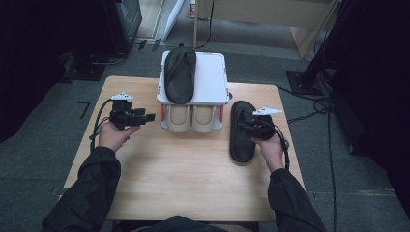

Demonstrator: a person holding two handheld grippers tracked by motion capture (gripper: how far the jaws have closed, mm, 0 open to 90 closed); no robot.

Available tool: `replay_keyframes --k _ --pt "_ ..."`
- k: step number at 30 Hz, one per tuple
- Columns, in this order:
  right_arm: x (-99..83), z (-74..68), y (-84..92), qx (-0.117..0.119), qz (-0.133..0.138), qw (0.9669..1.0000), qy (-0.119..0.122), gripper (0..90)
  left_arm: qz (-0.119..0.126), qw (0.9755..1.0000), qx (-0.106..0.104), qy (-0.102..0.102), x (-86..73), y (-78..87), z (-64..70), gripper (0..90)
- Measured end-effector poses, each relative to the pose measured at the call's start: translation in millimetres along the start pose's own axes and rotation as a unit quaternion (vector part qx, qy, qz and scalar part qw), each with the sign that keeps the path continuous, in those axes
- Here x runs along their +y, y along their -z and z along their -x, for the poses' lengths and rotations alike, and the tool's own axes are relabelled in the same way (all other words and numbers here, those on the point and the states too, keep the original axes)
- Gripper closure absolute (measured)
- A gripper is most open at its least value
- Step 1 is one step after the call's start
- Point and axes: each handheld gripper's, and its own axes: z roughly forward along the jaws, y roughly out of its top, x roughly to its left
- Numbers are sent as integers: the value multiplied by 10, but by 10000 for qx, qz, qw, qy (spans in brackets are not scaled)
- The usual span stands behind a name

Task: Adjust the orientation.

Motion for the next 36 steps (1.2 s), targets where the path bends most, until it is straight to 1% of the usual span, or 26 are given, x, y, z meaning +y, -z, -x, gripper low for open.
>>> replay_keyframes --k 2,4,6,8,11,15,17,22,24,26,29,33,36 --pt "15 40 39 -27 56 10000 -7 604 -6 10000 6 -8 -3 6 -2 407" --pt "14 98 71 -23 148 9999 -71 592 14 10000 28 -39 -6 10 -2 407" --pt "9 153 103 -64 176 9997 -162 585 26 10000 38 -25 -18 7 -11 407" --pt "5 209 133 -91 222 9995 -220 576 -25 10000 77 -40 -29 -3 -25 408" --pt "-1 277 165 -165 279 9991 -273 555 -45 10000 62 -20 -40 -7 -39 408" --pt "-33 343 157 -270 254 9987 -345 539 -67 9999 93 -20 -56 -23 -51 408" --pt "-60 384 128 -272 211 9985 -422 536 -98 9999 97 -12 -63 -30 -64 408" --pt "-143 459 52 -261 92 9975 -646 529 -98 9999 113 18 -73 -34 -80 409" --pt "-176 477 15 -223 30 9969 -749 528 -105 9999 107 34 -77 -38 -84 409" --pt "-193 485 -15 -173 -4 9967 -788 528 -108 9999 105 43 -81 -41 -85 409" --pt "-198 475 -49 -148 -64 9970 -759 538 -140 9998 107 12 -83 -47 -86 408" --pt "-201 434 -104 -166 -167 9980 -592 551 -183 9998 92 -14 -87 -64 -77 408" --pt "-198 419 -120 -224 -180 9978 -601 569 -200 9998 84 -21 -90 -74 -70 409"
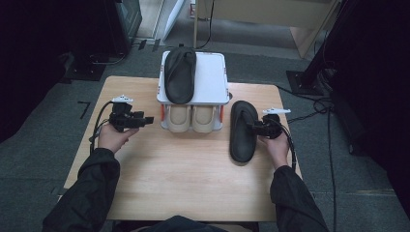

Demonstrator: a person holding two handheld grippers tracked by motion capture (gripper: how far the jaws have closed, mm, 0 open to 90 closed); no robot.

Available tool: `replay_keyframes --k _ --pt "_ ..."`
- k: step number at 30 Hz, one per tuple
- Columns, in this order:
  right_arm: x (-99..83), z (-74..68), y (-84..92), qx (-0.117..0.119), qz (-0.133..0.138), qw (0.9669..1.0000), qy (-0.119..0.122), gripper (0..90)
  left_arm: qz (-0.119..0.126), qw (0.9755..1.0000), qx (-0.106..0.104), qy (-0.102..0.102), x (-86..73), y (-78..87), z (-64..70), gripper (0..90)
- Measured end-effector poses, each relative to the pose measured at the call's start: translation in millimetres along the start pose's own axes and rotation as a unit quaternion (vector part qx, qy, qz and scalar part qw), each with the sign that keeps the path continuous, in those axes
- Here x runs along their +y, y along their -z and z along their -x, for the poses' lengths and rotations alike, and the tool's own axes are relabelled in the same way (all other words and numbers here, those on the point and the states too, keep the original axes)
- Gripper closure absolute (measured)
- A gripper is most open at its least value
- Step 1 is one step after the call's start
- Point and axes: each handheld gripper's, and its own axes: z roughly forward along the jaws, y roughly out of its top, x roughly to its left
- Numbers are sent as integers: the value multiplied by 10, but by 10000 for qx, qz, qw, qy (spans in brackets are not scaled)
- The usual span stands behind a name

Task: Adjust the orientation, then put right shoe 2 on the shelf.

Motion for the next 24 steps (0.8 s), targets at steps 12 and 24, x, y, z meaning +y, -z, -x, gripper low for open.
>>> replay_keyframes --k 12,24 --pt "61 -68 14 -245 -121 9992 -298 718 5 10000 43 -10 -3 13 -4 409" --pt "144 -82 102 -366 -158 9974 -600 720 83 10000 39 10 1 32 -11 411"
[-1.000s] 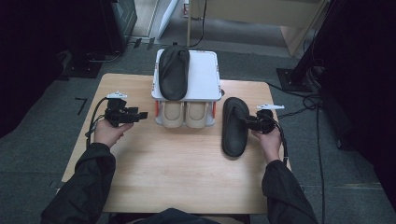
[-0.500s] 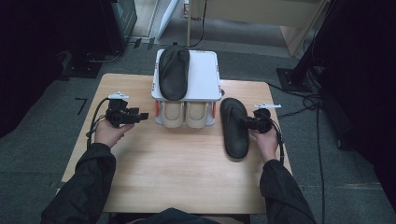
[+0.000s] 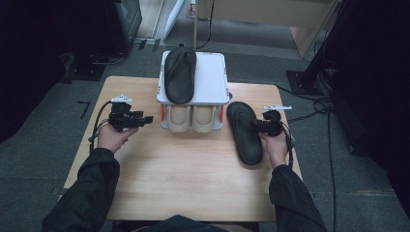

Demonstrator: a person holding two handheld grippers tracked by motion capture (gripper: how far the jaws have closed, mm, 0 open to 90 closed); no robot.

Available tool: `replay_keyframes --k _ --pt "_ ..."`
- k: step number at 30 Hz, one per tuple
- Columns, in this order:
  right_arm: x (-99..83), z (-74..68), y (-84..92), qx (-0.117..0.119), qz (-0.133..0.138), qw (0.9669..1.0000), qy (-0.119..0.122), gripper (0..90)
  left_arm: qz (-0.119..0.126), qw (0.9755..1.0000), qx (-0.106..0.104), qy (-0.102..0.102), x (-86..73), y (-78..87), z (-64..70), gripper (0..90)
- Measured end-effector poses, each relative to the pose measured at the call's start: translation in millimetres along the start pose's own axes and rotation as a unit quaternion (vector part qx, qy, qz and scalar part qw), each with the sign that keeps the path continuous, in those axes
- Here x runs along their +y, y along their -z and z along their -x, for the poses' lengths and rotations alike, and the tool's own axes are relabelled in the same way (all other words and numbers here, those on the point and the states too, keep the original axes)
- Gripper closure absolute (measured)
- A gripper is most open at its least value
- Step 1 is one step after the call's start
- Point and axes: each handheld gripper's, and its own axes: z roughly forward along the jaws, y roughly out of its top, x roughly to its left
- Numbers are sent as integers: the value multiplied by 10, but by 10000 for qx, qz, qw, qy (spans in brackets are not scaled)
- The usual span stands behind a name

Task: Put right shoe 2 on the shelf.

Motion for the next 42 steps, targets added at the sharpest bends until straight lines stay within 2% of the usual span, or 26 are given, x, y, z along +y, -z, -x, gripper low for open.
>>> replay_keyframes --k 3,14,16,18,22,29,36,42 --pt "38 -20 34 35 4 10000 -68 720 18 10000 24 -17 5 8 -4 411" --pt "319 -101 197 -166 -7 9995 -273 719 105 9999 -57 40 17 25 -37 411" --pt "384 -109 248 -188 15 9994 -290 718 40 9999 -155 43 18 9 -40 403" --pt "453 -116 304 -220 41 9994 -273 718 -37 9999 -121 -19 13 -11 -36 401" --pt "604 -124 431 -272 91 9990 -346 718 -41 9997 -223 44 11 -28 -55 401" --pt "858 -154 576 -279 128 9990 -328 716 49 9997 -238 103 11 2 -70 400" --pt "1098 -208 703 -356 180 9987 -309 714 41 9997 -233 61 5 0 -72 401" --pt "1325 -286 756 -414 196 9986 -250 713 43 9997 -245 68 2 -1 -76 401"
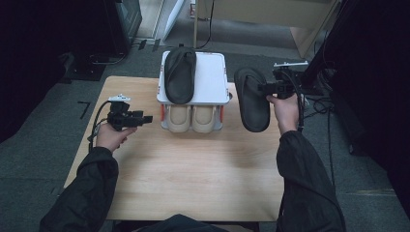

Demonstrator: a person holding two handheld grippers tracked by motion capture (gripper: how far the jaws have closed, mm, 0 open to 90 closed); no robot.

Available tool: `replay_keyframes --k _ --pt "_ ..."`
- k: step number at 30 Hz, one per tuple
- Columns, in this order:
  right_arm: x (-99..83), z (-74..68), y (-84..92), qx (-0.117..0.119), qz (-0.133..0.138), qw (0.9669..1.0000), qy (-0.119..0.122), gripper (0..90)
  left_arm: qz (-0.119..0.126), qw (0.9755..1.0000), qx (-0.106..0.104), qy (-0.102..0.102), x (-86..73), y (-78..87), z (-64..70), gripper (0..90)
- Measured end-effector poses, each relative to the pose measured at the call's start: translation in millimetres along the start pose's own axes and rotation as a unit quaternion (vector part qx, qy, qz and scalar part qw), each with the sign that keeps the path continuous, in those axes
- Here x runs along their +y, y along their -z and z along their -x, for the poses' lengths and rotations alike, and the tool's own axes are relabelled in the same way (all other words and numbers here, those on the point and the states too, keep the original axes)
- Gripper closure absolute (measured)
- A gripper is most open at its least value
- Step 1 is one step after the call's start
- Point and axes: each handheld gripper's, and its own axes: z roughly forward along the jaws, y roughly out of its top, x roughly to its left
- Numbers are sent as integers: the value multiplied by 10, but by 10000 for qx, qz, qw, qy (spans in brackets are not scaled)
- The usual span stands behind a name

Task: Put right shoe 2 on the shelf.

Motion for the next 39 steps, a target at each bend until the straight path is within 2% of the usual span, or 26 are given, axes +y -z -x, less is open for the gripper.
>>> replay_keyframes --k 5,12,16,20,27,33,39 --pt "178 -117 16 4 67 9999 103 713 39 10000 -27 -10 2 0 3 402" --pt "413 -299 -9 71 115 9999 69 713 53 9999 -87 33 2 -2 -13 403" --pt "528 -417 -65 101 152 9998 62 713 132 9999 -81 -50 9 12 -3 405" --pt "623 -569 -141 162 164 9997 103 712 171 9997 -84 -158 14 22 26 406" --pt "750 -841 -341 218 102 9995 211 711 169 9996 -146 -169 11 18 36 406" --pt "785 -982 -534 219 34 9996 161 710 160 9996 -191 -139 5 23 21 406" --pt "796 -1047 -697 188 -32 9998 98 708 155 9995 -212 -184 8 22 39 407"
